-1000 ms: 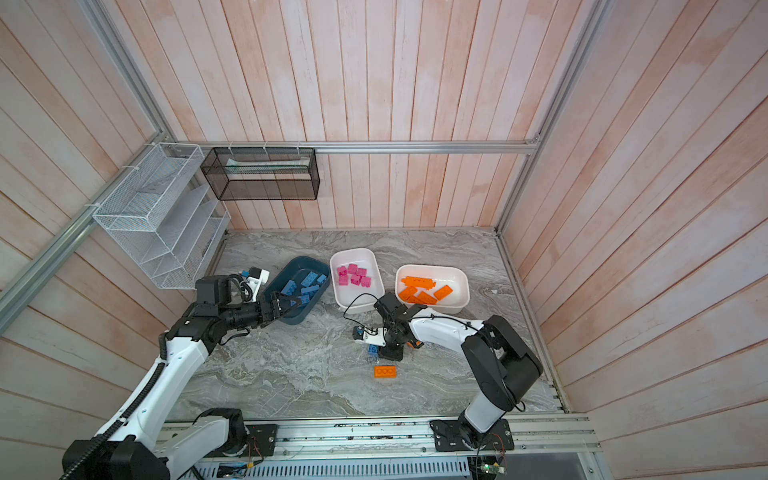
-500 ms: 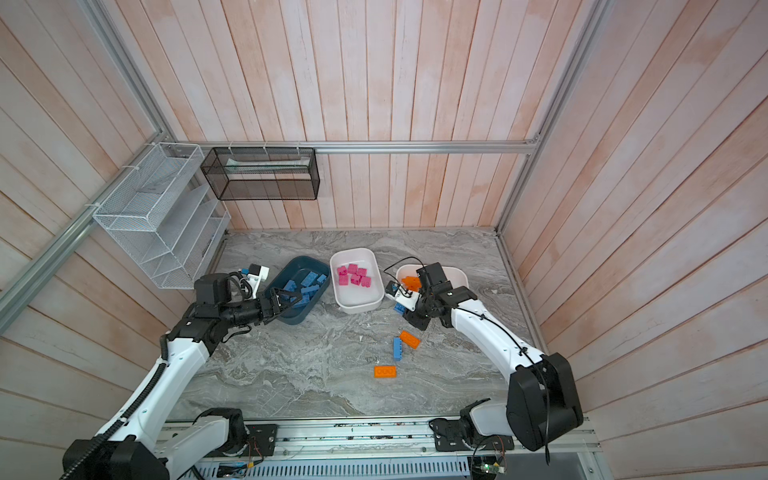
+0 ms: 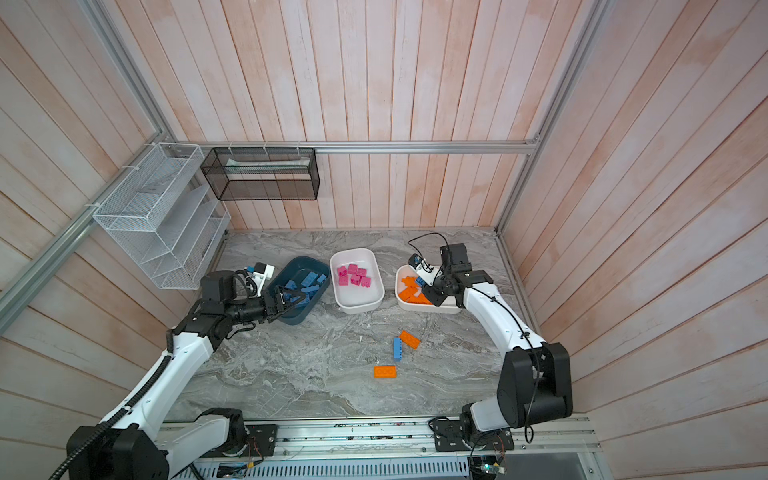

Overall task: Sort the legos into containers by color
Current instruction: 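Carry the blue brick with the right gripper over to the teal tub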

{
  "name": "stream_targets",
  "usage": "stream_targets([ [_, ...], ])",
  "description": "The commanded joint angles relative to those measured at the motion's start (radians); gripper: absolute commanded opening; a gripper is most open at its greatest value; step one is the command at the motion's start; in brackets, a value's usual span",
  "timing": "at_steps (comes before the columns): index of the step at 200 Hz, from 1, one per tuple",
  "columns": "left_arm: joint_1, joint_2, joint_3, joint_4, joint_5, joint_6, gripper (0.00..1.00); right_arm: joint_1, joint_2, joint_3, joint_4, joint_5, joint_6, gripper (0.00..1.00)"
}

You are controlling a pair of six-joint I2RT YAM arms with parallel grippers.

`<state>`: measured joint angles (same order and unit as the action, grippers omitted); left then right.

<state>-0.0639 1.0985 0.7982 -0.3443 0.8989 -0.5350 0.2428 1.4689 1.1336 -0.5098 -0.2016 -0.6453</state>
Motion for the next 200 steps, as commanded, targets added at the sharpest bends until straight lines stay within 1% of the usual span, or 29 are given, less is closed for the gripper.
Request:
stream_targets([
  [1,0.007,-0.003,0.045,-0.044,-0.031,0.044,1.00,0.088,0.038,0.051,0.062,-0.112,0.045,0.21],
  [21,0.036,-0.019,0.066,-0.115,-0.065,0.083,1.00,0.166,0.094,0.097,0.114,-0.183,0.109,0.20],
  [46,0.075,-0.046,0.069,-0.180,-0.082,0.108,1.00,0.281,0.179,0.166,0.195,-0.239,0.187,0.20],
  [59,0.082,-0.063,0.055,-0.192,-0.093,0.104,1.00,0.330,0.233,0.207,0.252,-0.284,0.237,0.20],
  [92,0.099,-0.119,0.004,-0.198,-0.135,0.070,1.00,0.424,0.398,0.344,0.358,-0.332,0.332,0.20],
  [110,0.116,-0.147,-0.020,-0.203,-0.148,0.057,1.00,0.455,0.495,0.420,0.406,-0.322,0.369,0.20],
  [132,0.132,-0.177,-0.038,-0.217,-0.163,0.055,1.00,0.483,0.615,0.546,0.408,-0.312,0.410,0.19],
  [162,0.147,-0.200,-0.060,-0.228,-0.161,0.055,1.00,0.521,0.767,0.706,0.406,-0.240,0.440,0.19],
  [200,0.154,-0.213,-0.077,-0.225,-0.157,0.055,1.00,0.537,0.926,0.899,0.364,-0.157,0.455,0.19],
])
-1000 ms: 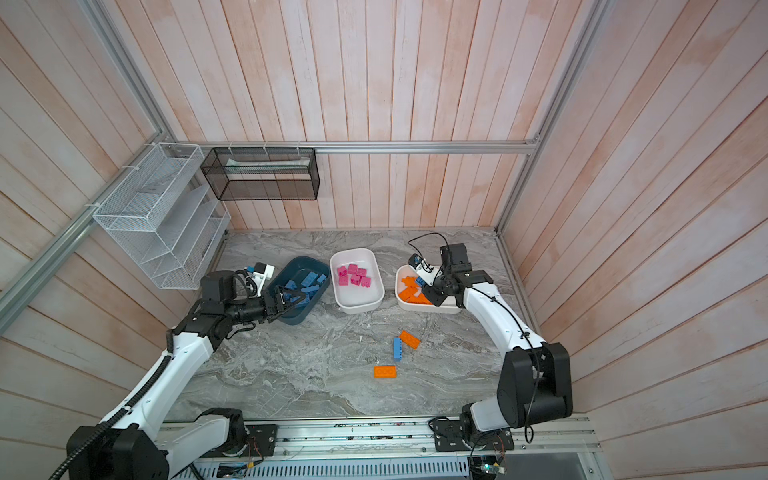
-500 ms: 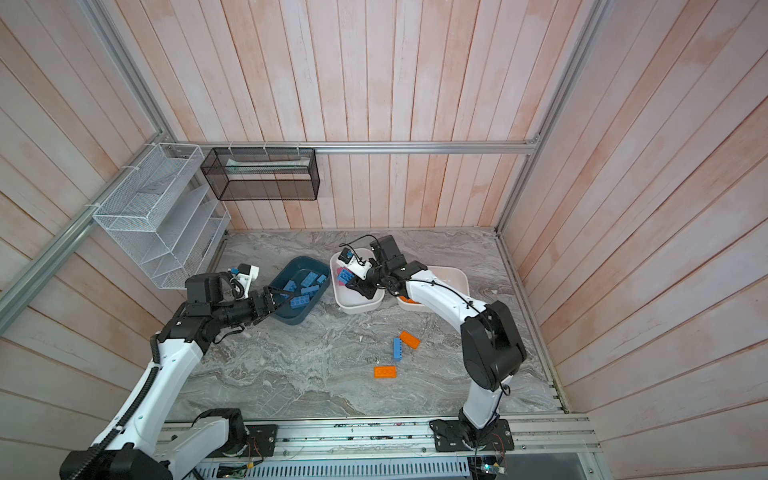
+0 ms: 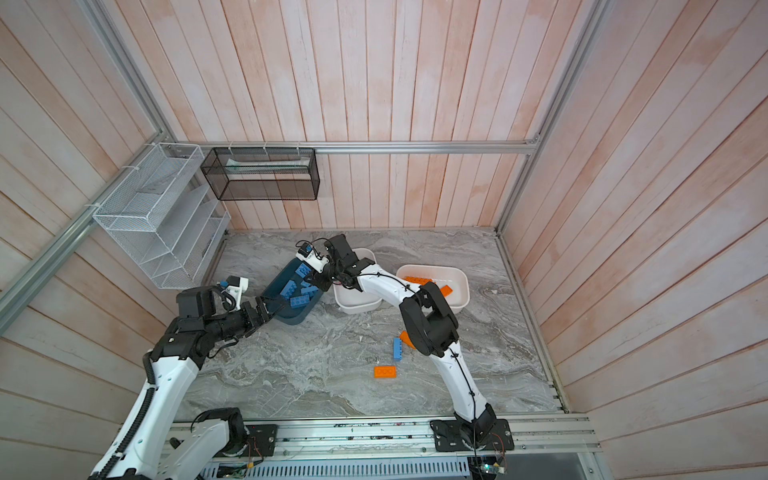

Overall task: Sort the legos into containers by color
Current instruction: 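Carry the blue brick with the right gripper over to the teal tub, then open the right gripper to drop the blue brick into the teal tub, then move the right gripper back down and close on another blue brick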

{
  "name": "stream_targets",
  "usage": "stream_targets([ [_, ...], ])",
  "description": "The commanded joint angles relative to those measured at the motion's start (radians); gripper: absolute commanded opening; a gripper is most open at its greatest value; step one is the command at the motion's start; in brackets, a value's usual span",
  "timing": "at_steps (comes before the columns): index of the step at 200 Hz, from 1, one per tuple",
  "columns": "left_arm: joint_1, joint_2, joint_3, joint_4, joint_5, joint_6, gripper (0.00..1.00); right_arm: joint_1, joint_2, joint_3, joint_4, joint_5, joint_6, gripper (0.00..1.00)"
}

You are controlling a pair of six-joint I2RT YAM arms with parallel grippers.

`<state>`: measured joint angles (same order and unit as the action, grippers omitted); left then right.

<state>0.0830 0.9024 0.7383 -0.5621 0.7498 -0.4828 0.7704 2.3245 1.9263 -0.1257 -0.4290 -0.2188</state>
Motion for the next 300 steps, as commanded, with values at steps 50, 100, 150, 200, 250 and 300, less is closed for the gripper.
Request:
stream_targets([
  [50,0.009,-0.015,-0.024,-0.002,-0.003,0.005,1.00,0.024,0.200,0.251,-0.055,0.101,0.022,0.23],
  [100,0.009,-0.009,-0.024,-0.002,0.001,0.013,1.00,0.028,0.281,0.360,-0.093,0.124,0.009,0.31],
  [150,0.009,-0.001,-0.020,-0.002,0.008,0.019,1.00,0.017,0.208,0.340,-0.112,0.129,-0.027,0.47],
  [200,0.009,0.007,-0.019,0.003,0.030,0.023,1.00,-0.012,-0.074,0.050,-0.096,0.087,-0.034,0.53],
  [250,0.009,0.015,-0.055,0.055,0.074,-0.004,1.00,-0.047,-0.483,-0.464,-0.078,0.170,0.088,0.54],
  [300,0.004,0.023,-0.069,0.079,0.105,-0.017,1.00,-0.053,-0.799,-0.752,-0.273,0.336,0.418,0.55],
])
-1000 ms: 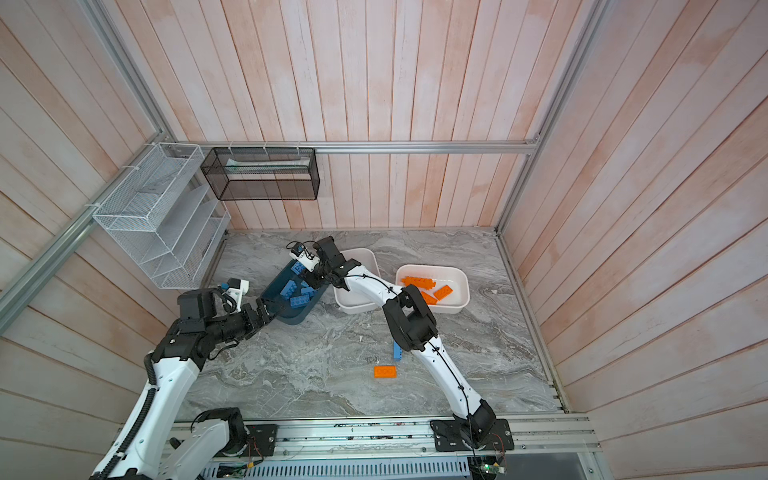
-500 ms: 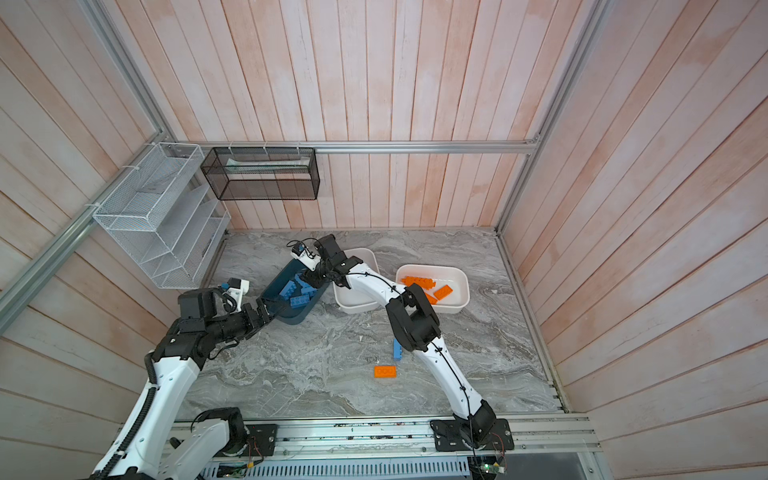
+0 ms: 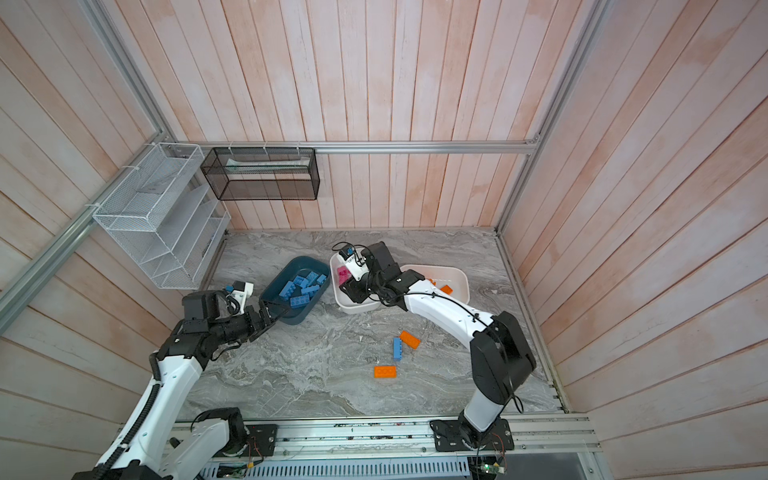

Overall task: Sort the legos into containers by color
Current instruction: 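Move the right gripper back down and close on another blue brick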

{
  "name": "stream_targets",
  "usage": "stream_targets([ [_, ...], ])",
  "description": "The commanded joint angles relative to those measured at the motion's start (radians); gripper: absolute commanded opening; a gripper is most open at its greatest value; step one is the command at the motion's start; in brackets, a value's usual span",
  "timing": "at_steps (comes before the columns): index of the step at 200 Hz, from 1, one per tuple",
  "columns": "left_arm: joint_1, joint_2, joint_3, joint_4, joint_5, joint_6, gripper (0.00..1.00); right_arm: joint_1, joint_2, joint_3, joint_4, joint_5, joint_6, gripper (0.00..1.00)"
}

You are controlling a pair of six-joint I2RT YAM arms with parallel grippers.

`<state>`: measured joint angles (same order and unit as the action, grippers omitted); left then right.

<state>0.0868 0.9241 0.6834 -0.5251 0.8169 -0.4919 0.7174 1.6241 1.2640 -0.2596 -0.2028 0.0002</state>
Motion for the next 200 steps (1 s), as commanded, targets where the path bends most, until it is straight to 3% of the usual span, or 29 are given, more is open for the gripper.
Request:
stream_targets([
  [1,0.000,0.002,-0.013,0.043,0.038,-0.008,1.00,0.001,-0.102,-0.093,-0.143,0.114,0.205,0.55],
  [62,-0.011,0.023,-0.024,0.086,0.053,-0.031,1.00,0.019,-0.315,-0.324,-0.368,0.274,0.379,0.55],
  [91,-0.018,0.027,-0.035,0.101,0.050,-0.036,1.00,0.018,-0.344,-0.418,-0.352,0.253,0.418,0.55],
  [142,-0.039,0.012,-0.046,0.094,0.034,-0.043,1.00,0.013,-0.266,-0.466,-0.290,0.228,0.397,0.55],
  [200,-0.042,-0.002,-0.051,0.088,0.026,-0.045,1.00,0.014,-0.150,-0.454,-0.233,0.207,0.373,0.47],
])
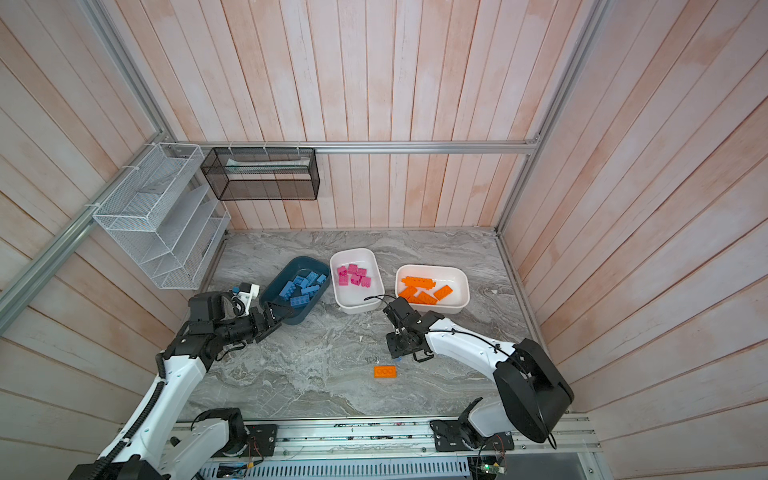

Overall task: Sort the legos into containers by color
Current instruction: 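Move the right gripper back down and close on another blue brick, then lift the blue brick with the right gripper toward the teal tub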

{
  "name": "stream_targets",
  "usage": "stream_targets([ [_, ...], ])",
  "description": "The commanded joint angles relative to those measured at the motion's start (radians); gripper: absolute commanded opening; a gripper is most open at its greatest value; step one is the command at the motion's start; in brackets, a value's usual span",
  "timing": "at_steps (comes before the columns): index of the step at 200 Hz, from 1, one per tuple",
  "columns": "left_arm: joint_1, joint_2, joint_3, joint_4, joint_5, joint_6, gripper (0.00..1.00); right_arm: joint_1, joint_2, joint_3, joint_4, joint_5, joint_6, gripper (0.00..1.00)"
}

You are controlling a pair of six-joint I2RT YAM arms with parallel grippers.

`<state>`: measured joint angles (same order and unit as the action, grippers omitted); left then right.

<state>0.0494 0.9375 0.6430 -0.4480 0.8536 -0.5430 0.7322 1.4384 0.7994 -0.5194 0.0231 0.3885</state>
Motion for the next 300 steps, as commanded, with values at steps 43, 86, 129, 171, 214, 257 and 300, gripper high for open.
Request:
stream_targets([
  [43,-0.005,-0.011,-0.008,0.015,-0.008,0.004,1.00,0.001,0.054,-0.005,0.039,-0.009,-0.018,0.33],
  [86,-0.005,-0.017,0.012,-0.023,-0.020,0.028,1.00,0.001,0.010,0.012,0.028,-0.021,-0.020,0.20],
  [129,-0.005,-0.022,0.032,-0.040,-0.034,0.034,1.00,-0.001,-0.024,0.066,0.036,-0.046,-0.047,0.19],
  [171,0.014,-0.029,0.116,-0.164,-0.144,0.090,1.00,-0.005,-0.019,0.170,0.183,-0.213,-0.098,0.19],
  [214,0.044,-0.099,0.122,-0.227,-0.261,0.063,1.00,0.012,0.164,0.376,0.429,-0.450,-0.045,0.19],
  [257,0.050,-0.101,0.165,-0.286,-0.325,0.084,1.00,0.059,0.434,0.645,0.527,-0.515,-0.020,0.19],
  [300,0.053,-0.098,0.156,-0.276,-0.329,0.078,1.00,0.096,0.703,0.915,0.530,-0.519,0.008,0.19],
])
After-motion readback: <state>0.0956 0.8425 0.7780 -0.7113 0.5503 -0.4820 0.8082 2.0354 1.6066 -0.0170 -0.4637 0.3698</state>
